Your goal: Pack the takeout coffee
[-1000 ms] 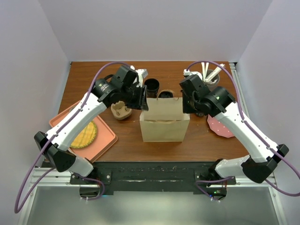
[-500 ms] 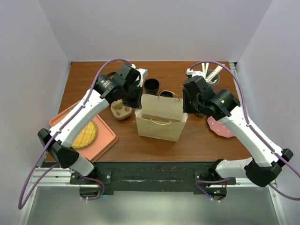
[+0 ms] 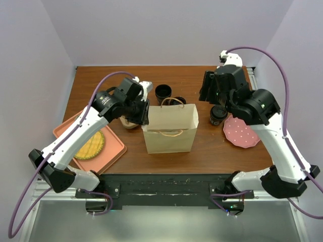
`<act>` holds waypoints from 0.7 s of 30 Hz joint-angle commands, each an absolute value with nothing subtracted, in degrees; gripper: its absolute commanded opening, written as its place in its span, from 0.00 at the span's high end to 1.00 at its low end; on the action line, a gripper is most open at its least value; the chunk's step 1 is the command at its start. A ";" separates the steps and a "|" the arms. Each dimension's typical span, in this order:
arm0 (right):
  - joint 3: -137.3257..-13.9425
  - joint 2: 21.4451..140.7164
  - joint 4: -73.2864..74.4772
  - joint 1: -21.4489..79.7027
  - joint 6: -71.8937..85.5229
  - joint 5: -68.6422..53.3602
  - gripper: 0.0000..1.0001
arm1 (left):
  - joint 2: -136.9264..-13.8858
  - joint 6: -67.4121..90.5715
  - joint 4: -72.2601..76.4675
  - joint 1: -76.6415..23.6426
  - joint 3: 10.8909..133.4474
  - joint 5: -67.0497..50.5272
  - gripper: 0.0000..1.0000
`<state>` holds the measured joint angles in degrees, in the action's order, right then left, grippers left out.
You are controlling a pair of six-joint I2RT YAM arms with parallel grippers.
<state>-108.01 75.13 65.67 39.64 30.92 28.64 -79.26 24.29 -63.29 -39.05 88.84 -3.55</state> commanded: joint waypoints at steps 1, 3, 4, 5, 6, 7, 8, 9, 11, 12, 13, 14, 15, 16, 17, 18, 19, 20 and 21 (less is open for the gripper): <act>-106.54 78.13 68.20 34.65 30.50 34.29 0.36 | -79.63 25.04 -62.48 -38.67 91.31 -0.18 0.57; -103.38 77.87 65.75 29.11 29.71 32.70 0.36 | -79.28 26.27 -62.05 -38.67 92.63 2.61 0.56; -100.58 77.78 64.96 27.00 29.53 31.56 0.36 | -78.93 26.45 -61.18 -38.67 92.72 3.25 0.55; -99.33 77.87 63.04 23.42 29.18 29.46 0.34 | -78.58 26.54 -60.56 -38.58 92.55 3.60 0.51; -98.19 77.96 62.06 21.99 28.22 28.75 0.32 | -77.97 26.54 -60.12 -38.50 92.46 4.13 0.49; -96.17 78.48 61.01 20.93 27.60 28.13 0.31 | -77.70 26.72 -59.68 -38.32 92.37 4.48 0.48; -95.11 78.92 59.17 18.92 27.08 27.69 0.30 | -77.35 26.89 -59.33 -38.06 91.68 4.74 0.45; -94.23 79.53 58.54 17.77 26.46 27.08 0.30 | -76.39 26.72 -58.72 -37.88 91.06 4.49 0.45; -91.77 81.82 56.27 14.16 26.02 24.54 0.30 | -75.68 26.46 -56.61 -37.01 89.40 3.43 0.44; -90.97 82.70 55.64 12.93 25.58 23.04 0.29 | -75.41 26.37 -56.08 -36.13 89.04 1.95 0.44; -89.92 84.71 55.11 10.92 25.32 21.72 0.28 | -75.41 26.19 -55.20 -35.78 88.86 1.15 0.44; -89.56 85.60 54.06 10.20 24.88 20.75 0.26 | -75.50 26.10 -55.02 -35.60 89.03 0.53 0.44; -89.47 86.56 53.79 9.67 24.18 19.96 0.25 | -75.67 26.36 -54.85 -35.33 89.21 0.27 0.44; -89.39 87.62 53.35 9.06 23.65 19.60 0.23 | -75.76 26.63 -54.84 -35.25 89.73 0.26 0.44; -89.38 89.19 52.83 8.62 23.29 19.08 0.21 | -75.67 26.80 -54.84 -35.16 89.82 -1.65 0.44; -89.38 90.17 52.56 8.18 22.51 18.03 0.20 | -75.67 26.81 -54.58 -35.07 89.91 -2.80 0.44; -89.21 90.87 52.38 7.48 22.15 17.58 0.20 | -75.59 26.89 -54.23 -35.07 89.74 -3.60 0.44; -88.86 92.18 51.60 7.12 21.71 16.80 0.18 | -75.50 27.33 -53.97 -35.07 89.65 -4.82 0.44; -88.51 92.72 51.42 6.86 21.10 16.09 0.17 | -75.15 27.51 -53.88 -35.07 89.39 -5.27 0.44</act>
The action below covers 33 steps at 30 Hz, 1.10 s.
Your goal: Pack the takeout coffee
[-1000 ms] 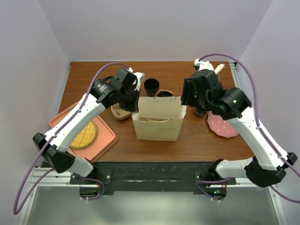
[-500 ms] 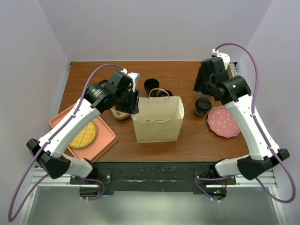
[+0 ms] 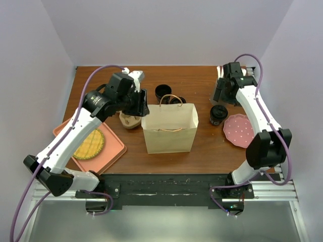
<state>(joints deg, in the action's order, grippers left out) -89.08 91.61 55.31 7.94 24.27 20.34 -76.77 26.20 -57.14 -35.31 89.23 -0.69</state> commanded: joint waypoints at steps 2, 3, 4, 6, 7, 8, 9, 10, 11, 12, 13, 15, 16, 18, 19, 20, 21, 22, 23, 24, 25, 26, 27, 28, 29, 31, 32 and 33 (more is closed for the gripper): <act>-87.81 93.69 50.63 6.77 20.57 15.38 0.17 | -74.53 27.68 -53.53 -34.98 88.42 -5.89 0.44; -87.28 94.04 49.93 6.68 20.22 15.12 0.17 | -74.18 27.60 -53.53 -34.98 88.24 -6.15 0.44; -86.41 94.04 49.66 6.59 19.95 14.51 0.17 | -74.09 27.60 -53.87 -35.07 87.98 -6.24 0.44; -85.70 94.13 49.13 6.59 19.51 14.33 0.17 | -73.83 27.51 -54.40 -35.07 87.80 -6.06 0.44; -85.08 94.13 48.96 6.59 19.16 14.07 0.17 | -73.74 27.34 -55.01 -35.07 87.54 -5.89 0.44; -84.73 94.04 48.52 6.68 18.99 13.37 0.16 | -73.65 27.16 -55.28 -35.07 87.45 -5.63 0.44; -84.38 93.87 48.34 6.68 18.55 12.84 0.16 | -73.39 27.16 -55.54 -34.98 87.19 -5.45 0.44; -83.68 93.61 48.08 6.68 18.28 12.22 0.15 | -73.30 27.07 -55.63 -35.07 86.75 -5.28 0.44; -83.24 93.43 47.29 6.59 18.11 11.52 0.14 | -73.13 26.98 -55.63 -35.07 86.57 -5.10 0.43; -82.88 93.17 47.02 6.59 17.76 11.17 0.14 | -73.04 26.98 -55.72 -34.98 86.40 -5.10 0.43; -82.62 93.34 46.85 6.59 17.58 10.99 0.14 | -73.04 26.98 -55.81 -34.98 86.14 -5.01 0.43; -82.62 93.86 47.11 6.59 17.14 11.51 0.14 | -73.04 26.98 -55.90 -34.89 85.96 -4.83 0.43; -82.79 94.39 47.28 6.59 17.05 11.77 0.14 | -73.04 26.98 -55.90 -34.98 85.87 -4.75 0.43; -82.97 94.74 47.37 6.59 16.79 12.82 0.14 | -72.95 27.07 -55.72 -34.89 85.96 -4.57 0.43; -82.97 94.75 47.37 6.68 16.70 13.27 0.14 | -72.95 26.98 -55.81 -34.98 86.13 -4.40 0.43; -82.97 94.92 47.29 6.68 16.61 13.45 0.14 | -72.95 26.98 -55.81 -34.98 86.22 -4.13 0.43; -82.88 95.10 47.37 6.68 16.26 13.80 0.14 | -73.04 26.81 -55.64 -34.89 86.31 -4.04 0.43; -82.97 95.27 47.46 6.59 16.09 13.89 0.14 | -73.04 26.81 -55.55 -34.89 86.40 -3.87 0.43; -82.97 95.62 47.55 6.68 16.08 13.89 0.14 | -73.04 26.81 -55.55 -34.89 86.40 -3.87 0.43; -82.79 95.80 47.55 6.68 16.00 13.71 0.14 | -73.12 26.81 -55.55 -34.89 86.66 -3.95 0.43; -82.79 95.89 47.29 6.59 16.00 12.75 0.14 | -73.30 26.81 -55.63 -34.89 86.75 -3.87 0.43; -82.62 95.89 47.29 6.68 16.00 12.31 0.14 | -73.30 26.89 -55.63 -34.89 86.84 -3.87 0.43; -82.18 95.89 47.20 6.59 16.26 12.04 0.14 | -73.39 26.89 -55.55 -34.81 86.84 -3.78 0.43; -82.09 95.89 47.11 6.59 16.26 12.04 0.14 | -73.39 26.81 -55.55 -34.80 86.84 -3.78 0.43; -81.92 95.89 47.11 6.68 16.35 12.22 0.14 | -73.65 26.72 -55.46 -34.72 86.84 -3.87 0.43; -81.48 95.98 46.94 6.59 16.17 12.57 0.14 | -74.00 26.46 -55.55 -34.80 87.10 -4.04 0.42; -81.47 96.06 46.93 6.68 16.26 12.66 0.13 | -74.26 26.46 -55.63 -34.72 87.19 -4.04 0.42; -81.21 96.15 46.76 6.59 16.26 12.74 0.13 | -74.18 26.46 -55.63 -34.80 87.45 -4.04 0.42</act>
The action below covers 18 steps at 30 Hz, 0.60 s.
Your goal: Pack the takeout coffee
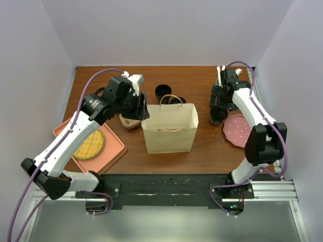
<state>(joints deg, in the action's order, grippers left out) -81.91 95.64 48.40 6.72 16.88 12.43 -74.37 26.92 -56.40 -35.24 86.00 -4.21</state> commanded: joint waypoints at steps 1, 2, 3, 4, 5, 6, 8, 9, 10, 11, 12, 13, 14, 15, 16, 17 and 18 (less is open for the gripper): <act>-81.12 96.33 46.67 6.59 16.26 12.74 0.13 | -74.27 26.46 -55.55 -34.80 87.54 -4.04 0.42; -81.04 96.42 46.58 6.68 16.43 12.66 0.13 | -74.27 26.46 -55.55 -34.72 87.63 -3.87 0.42; -80.86 96.68 46.50 6.59 16.52 12.48 0.13 | -74.35 26.46 -55.46 -34.72 87.89 -3.78 0.42; -80.86 96.59 46.32 6.59 16.61 12.31 0.14 | -74.36 26.46 -55.46 -34.80 87.98 -3.69 0.42; -80.86 96.77 46.23 6.68 16.70 12.30 0.14 | -74.36 26.37 -55.46 -34.72 87.98 -3.60 0.42; -80.95 96.77 45.97 6.68 16.79 12.22 0.14 | -74.53 26.37 -55.46 -34.63 88.07 -3.69 0.42; -80.86 96.94 45.79 6.68 16.96 11.69 0.15 | -74.62 26.37 -55.55 -34.72 87.98 -3.69 0.42; -80.60 96.94 45.79 6.68 17.05 11.34 0.15 | -74.79 26.37 -55.55 -34.63 87.89 -3.78 0.42; -80.60 96.94 45.70 6.77 16.96 11.42 0.16 | -74.79 26.37 -55.63 -34.72 87.98 -3.87 0.42; -80.51 97.03 45.70 6.77 17.14 11.60 0.16 | -74.79 26.37 -55.55 -34.72 87.98 -3.95 0.42; -80.42 97.12 45.62 6.68 17.14 11.69 0.16 | -74.79 26.37 -55.37 -34.72 87.80 -3.96 0.42; -80.42 97.21 45.53 6.77 17.05 11.69 0.16 | -74.79 26.37 -55.37 -34.72 87.89 -3.96 0.42; -80.42 97.29 45.61 6.68 17.14 11.86 0.16 | -74.88 26.45 -55.28 -34.63 87.98 -3.96 0.42; -80.51 97.38 45.53 6.68 17.14 11.78 0.17 | -74.80 26.37 -55.28 -34.72 88.07 -3.96 0.42; -80.51 97.47 45.70 6.68 17.05 11.78 0.17 | -74.88 26.37 -55.11 -34.63 88.07 -3.87 0.42; -80.59 97.47 45.62 6.77 17.14 11.69 0.18 | -74.88 26.37 -55.11 -34.72 88.07 -4.04 0.42; -80.60 97.47 45.62 6.68 17.14 11.69 0.19 | -74.88 26.37 -55.19 -34.72 87.98 -4.04 0.42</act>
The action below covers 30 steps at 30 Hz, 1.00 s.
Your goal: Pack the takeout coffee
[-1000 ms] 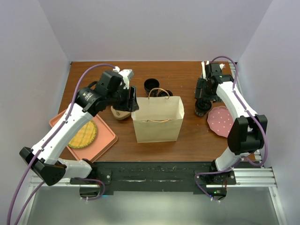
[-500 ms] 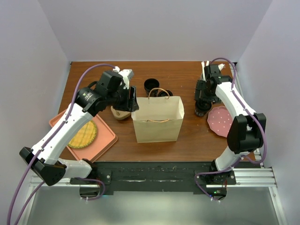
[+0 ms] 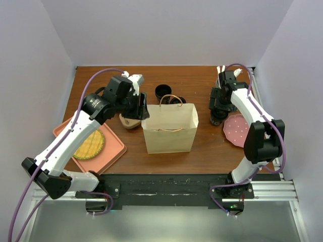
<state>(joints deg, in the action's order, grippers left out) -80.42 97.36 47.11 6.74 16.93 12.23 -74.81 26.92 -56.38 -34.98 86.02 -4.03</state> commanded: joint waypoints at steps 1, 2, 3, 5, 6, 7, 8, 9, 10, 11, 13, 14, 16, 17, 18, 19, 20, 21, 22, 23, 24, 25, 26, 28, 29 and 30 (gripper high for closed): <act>-80.51 97.47 45.62 6.77 17.05 11.60 0.19 | -74.97 26.45 -55.20 -34.72 87.98 -4.13 0.42; -80.51 97.56 45.62 6.68 16.96 11.69 0.20 | -74.88 26.46 -55.11 -34.72 87.98 -4.04 0.42; -80.42 97.65 45.70 6.68 17.05 11.69 0.21 | -75.06 26.46 -55.19 -34.72 88.07 -4.04 0.42; -80.42 97.82 45.97 6.68 17.05 11.86 0.22 | -75.06 26.46 -55.28 -34.63 88.15 -4.13 0.42; -80.42 97.82 46.05 6.77 17.14 11.78 0.22 | -75.23 26.46 -55.28 -34.72 88.33 -4.13 0.42; -80.33 97.74 46.23 6.77 17.23 11.86 0.23 | -75.23 26.46 -55.28 -34.72 88.42 -4.22 0.42; -80.25 97.65 46.06 6.77 17.31 11.60 0.23 | -75.32 26.37 -55.28 -34.72 88.50 -4.13 0.42; -80.07 97.47 46.05 6.68 17.31 11.60 0.24 | -75.32 26.28 -55.28 -34.72 88.68 -4.13 0.42; -79.89 97.47 46.05 6.77 17.31 11.51 0.25 | -75.41 26.28 -55.28 -34.63 88.77 -3.87 0.42; -79.89 97.38 46.05 6.68 17.23 11.25 0.26 | -75.32 26.19 -55.37 -34.63 89.12 -3.61 0.42; -79.98 97.12 46.23 6.77 17.14 10.81 0.30 | -76.02 26.19 -55.63 -34.72 89.73 -2.82 0.42; -79.98 96.86 46.49 6.77 17.23 10.64 0.31 | -76.37 26.10 -55.98 -34.72 90.52 -2.90 0.42; -79.89 95.63 47.02 6.77 17.23 9.58 0.34 | -77.16 25.93 -56.07 -34.63 91.05 -2.99 0.42; -79.46 95.19 47.20 6.94 17.31 9.23 0.34 | -77.43 25.93 -56.07 -34.72 91.49 -2.99 0.42; -79.11 94.58 47.46 7.12 17.31 8.88 0.35 | -77.78 25.93 -56.07 -34.63 91.58 -2.90 0.43; -78.67 93.27 47.46 7.21 17.05 8.79 0.37 | -78.31 26.01 -55.99 -34.72 91.67 -2.81 0.44; -77.79 92.64 47.63 7.47 16.96 8.70 0.37 | -78.57 26.10 -55.90 -34.72 91.76 -2.90 0.45; -77.44 92.03 47.90 7.64 16.88 8.35 0.37 | -78.92 26.02 -55.90 -34.63 91.76 -2.90 0.46; -77.00 90.89 48.16 7.73 16.70 8.18 0.38 | -79.53 26.02 -55.99 -34.63 91.93 -2.20 0.47; -76.12 90.27 48.25 8.00 16.61 7.91 0.38 | -79.89 26.02 -56.51 -34.72 92.28 -1.68 0.50; -75.68 89.83 48.51 8.09 16.61 7.65 0.39 | -80.15 25.84 -56.69 -34.72 92.46 -1.15 0.51; -75.24 89.04 48.60 8.26 16.52 7.12 0.39 | -80.68 25.23 -56.78 -34.72 92.55 -0.19 0.53; -74.28 87.90 48.60 8.70 16.61 6.86 0.39 | -80.94 24.88 -57.04 -34.63 93.07 -0.18 0.57; -73.39 86.58 48.87 9.14 16.61 5.46 0.39 | -81.99 22.95 -56.17 -34.72 93.43 2.10 0.78; -72.43 85.35 48.87 9.92 16.61 5.28 0.40 | -82.44 21.63 -55.64 -34.63 94.04 1.76 0.88; -72.07 84.73 49.39 10.28 16.70 5.27 0.40 | -83.05 19.62 -55.37 -34.72 94.56 1.41 0.97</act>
